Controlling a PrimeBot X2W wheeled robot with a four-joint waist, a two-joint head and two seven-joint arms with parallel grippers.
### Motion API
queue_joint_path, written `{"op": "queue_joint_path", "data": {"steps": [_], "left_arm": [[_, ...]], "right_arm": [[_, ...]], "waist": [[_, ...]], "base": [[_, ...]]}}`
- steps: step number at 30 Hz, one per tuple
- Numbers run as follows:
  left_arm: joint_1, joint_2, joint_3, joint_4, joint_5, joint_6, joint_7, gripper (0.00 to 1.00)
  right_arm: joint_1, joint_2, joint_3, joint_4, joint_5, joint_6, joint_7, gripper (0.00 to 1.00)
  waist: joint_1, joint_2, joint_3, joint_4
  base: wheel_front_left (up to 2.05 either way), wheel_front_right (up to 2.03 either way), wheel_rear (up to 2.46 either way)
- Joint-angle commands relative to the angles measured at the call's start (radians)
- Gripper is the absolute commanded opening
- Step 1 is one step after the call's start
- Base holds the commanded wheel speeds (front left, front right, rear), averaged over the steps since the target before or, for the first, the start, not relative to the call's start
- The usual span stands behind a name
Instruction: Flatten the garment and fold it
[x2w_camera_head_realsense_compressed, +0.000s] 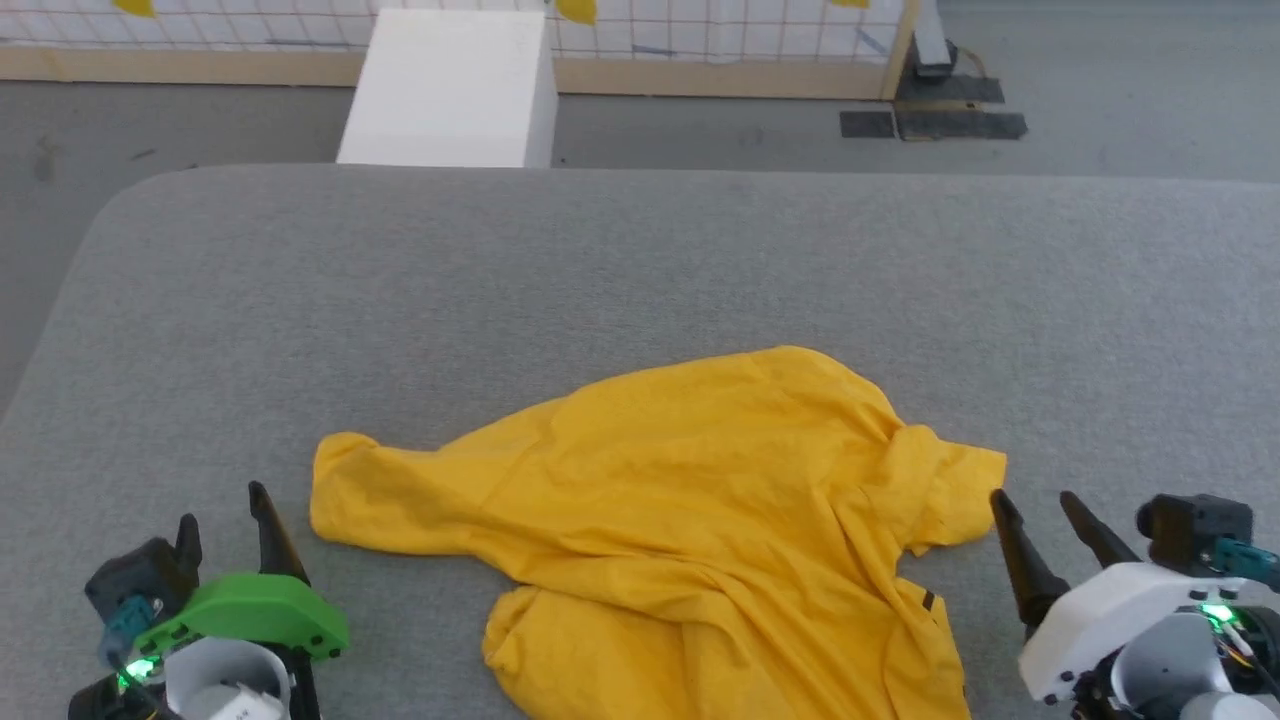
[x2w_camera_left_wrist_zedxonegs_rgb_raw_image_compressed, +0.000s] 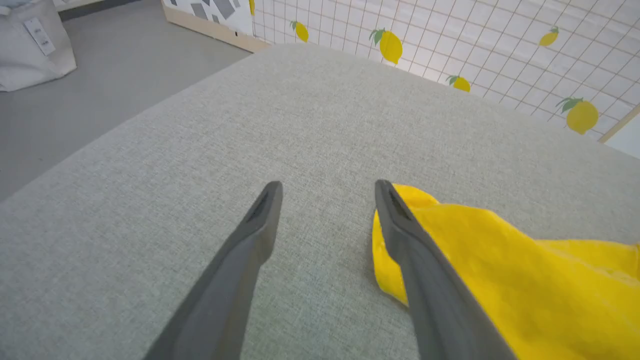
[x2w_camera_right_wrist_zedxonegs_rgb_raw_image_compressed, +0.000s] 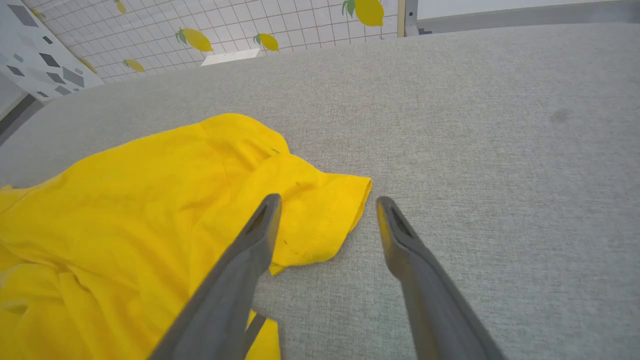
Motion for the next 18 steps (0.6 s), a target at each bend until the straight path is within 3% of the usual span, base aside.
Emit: {"op": "queue_joint_path", "data": {"steps": [1, 8, 18], "left_arm": [[0.016, -0.009, 0.001, -0.015, -0.008, -0.005, -0.042, 1.00], [0.034, -0.037, -0.034, -0.105, 0.046, -0.052, -0.101, 1.00], [0.013, -0.065, -0.053, -0.201, 0.106, -0.118, -0.102, 1.00]], "right_arm": [[-0.002, -0.001, -0.016, 0.014, -0.006, -0.001, 0.014, 1.00], [-0.093, -0.001, -0.073, 0.102, -0.046, -0.001, 0.081, 1.00], [-0.297, 0.000, -0.133, 0.335, -0.157, -0.001, 0.261, 1.00]], "waist": [[0.0000, 0.0000, -0.022, 0.026], [0.0000, 0.0000, -0.018, 0.061], [0.0000, 0.0000, 0.048, 0.099]], "base": [[0.00, 0.00, 0.00], [0.00, 0.00, 0.00], [0.00, 0.00, 0.00]]}}
